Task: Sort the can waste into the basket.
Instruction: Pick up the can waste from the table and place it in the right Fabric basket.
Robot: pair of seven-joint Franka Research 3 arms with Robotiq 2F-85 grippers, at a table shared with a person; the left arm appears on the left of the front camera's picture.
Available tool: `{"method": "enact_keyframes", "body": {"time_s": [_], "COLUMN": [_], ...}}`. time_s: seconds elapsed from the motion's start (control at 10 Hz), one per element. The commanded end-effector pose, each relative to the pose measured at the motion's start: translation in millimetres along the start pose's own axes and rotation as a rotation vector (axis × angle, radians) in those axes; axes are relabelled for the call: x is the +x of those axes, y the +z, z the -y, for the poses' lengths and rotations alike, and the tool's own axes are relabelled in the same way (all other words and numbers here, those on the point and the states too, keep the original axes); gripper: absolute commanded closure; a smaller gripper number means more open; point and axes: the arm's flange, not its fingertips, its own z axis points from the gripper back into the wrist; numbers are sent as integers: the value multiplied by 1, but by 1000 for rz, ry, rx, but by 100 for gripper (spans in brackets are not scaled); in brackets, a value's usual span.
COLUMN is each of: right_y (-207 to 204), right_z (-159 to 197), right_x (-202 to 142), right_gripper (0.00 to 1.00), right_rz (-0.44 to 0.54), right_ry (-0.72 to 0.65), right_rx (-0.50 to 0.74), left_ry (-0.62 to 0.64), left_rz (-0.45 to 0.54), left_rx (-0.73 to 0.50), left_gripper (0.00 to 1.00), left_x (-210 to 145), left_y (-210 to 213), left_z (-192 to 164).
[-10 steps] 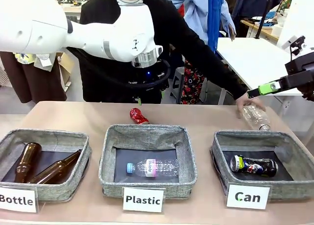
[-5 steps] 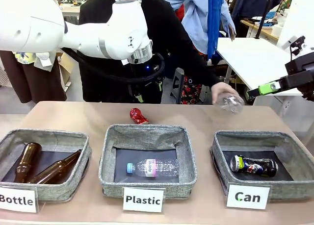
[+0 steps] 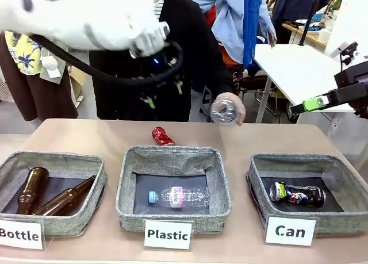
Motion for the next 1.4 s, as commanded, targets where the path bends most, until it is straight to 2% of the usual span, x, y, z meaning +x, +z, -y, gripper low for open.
{"method": "enact_keyframes", "body": {"time_s": [0.0, 0.1, 0.2, 0.3, 0.4, 0.5, 0.6, 0.9, 1.0, 1.1, 1.3], "right_y": [-1, -1, -1, -1, -1, -1, -1, -1, -1, -1, -1], "right_z": [-1, -1, -1, -1, -1, -1, -1, -1, -1, -1, -1], "right_x": [-2, -2, -2, -2, -2, -2, -2, -2, -2, -2, -2], "right_gripper": [0, 0, 0, 0, 0, 0, 0, 0, 0, 0, 0], "right_rz": [4, 4, 4, 4, 4, 4, 4, 4, 4, 4, 4], "right_ry": [20, 20, 20, 20, 20, 20, 20, 20, 20, 20, 20], "right_rx": [-9, -9, -9, -9, -9, -9, -9, -9, -9, -9, -9], "left_ry": [-12, -65, -193, -219, -274, -239, -152, 44, 69, 78, 88], "left_rz": [-15, -109, -220, -182, -173, -173, -160, -152, -142, -118, -105], "left_rx": [-70, -43, -56, -105, -214, -328, -421, -681, -818, -891, -970], "left_gripper": [0, 0, 0, 0, 0, 0, 0, 0, 0, 0, 0], "left_x": [-31, -29, -21, -18, -19, -17, -15, -10, -15, -22, -25], "left_y": [95, 125, 152, 174, 189, 205, 219, 243, 250, 250, 242], "left_z": [-102, -142, -188, -229, -272, -310, -349, -438, -473, -498, -531]}}
